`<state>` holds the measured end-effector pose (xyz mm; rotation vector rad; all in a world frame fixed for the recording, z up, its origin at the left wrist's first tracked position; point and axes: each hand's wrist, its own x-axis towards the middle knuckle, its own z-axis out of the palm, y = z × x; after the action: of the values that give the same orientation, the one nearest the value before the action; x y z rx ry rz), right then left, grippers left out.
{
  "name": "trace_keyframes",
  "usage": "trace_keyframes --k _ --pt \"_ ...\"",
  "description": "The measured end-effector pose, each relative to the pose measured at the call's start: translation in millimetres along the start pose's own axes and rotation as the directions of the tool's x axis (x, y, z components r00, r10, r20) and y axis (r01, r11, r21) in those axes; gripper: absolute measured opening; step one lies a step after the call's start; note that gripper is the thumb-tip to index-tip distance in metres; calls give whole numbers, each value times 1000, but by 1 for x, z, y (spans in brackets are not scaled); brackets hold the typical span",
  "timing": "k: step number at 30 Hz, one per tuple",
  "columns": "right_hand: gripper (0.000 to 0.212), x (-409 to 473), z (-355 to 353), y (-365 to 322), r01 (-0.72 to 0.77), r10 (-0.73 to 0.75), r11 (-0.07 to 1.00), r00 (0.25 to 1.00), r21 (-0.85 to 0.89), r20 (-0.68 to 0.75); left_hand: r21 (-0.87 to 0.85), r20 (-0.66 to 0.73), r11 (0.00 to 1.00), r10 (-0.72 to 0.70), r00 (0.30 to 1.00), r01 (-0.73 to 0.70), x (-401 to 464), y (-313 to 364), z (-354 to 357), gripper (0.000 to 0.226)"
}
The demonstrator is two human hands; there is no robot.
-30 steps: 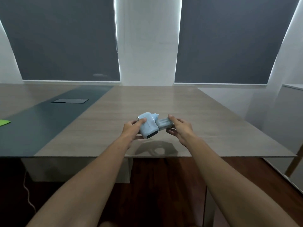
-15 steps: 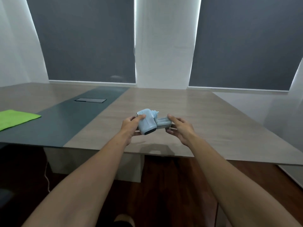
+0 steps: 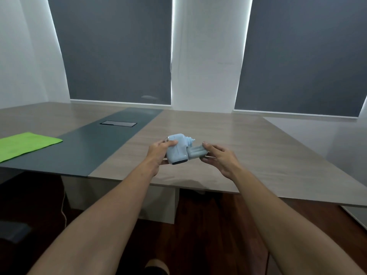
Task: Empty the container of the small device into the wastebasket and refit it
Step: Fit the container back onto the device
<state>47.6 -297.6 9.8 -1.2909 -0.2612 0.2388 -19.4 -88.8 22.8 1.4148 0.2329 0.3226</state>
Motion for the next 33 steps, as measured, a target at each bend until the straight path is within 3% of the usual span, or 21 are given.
trace_keyframes --k 6,14,19,21,23,27,33 --pt "43 -4 17 1 24 -26 998 999 -60 -32 -23 21 1000 7 1000 -7 -2 0 9 41" --pt "44 -7 47 6 -37 20 979 996 -201 -84 -4 -50 1000 12 999 -12 -3 4 0 42" --pt "55 -3 68 13 -98 102 949 995 -299 -2 26 -139 999 25 990 -21 -2 0 -31 65" --pt "57 1 82 19 -106 122 942 992 -319 29 53 -210 998 52 976 -41 1 -1 -45 61" --pt "56 7 95 25 -104 126 936 991 -336 42 103 -299 993 92 950 -63 6 -3 -59 57" --pt "52 24 107 39 -96 105 929 994 -357 7 380 -479 924 227 848 -33 18 -14 -87 60" --pt "43 49 93 51 -56 -2 933 987 -356 -160 541 -524 840 303 796 36 35 -35 -106 60"
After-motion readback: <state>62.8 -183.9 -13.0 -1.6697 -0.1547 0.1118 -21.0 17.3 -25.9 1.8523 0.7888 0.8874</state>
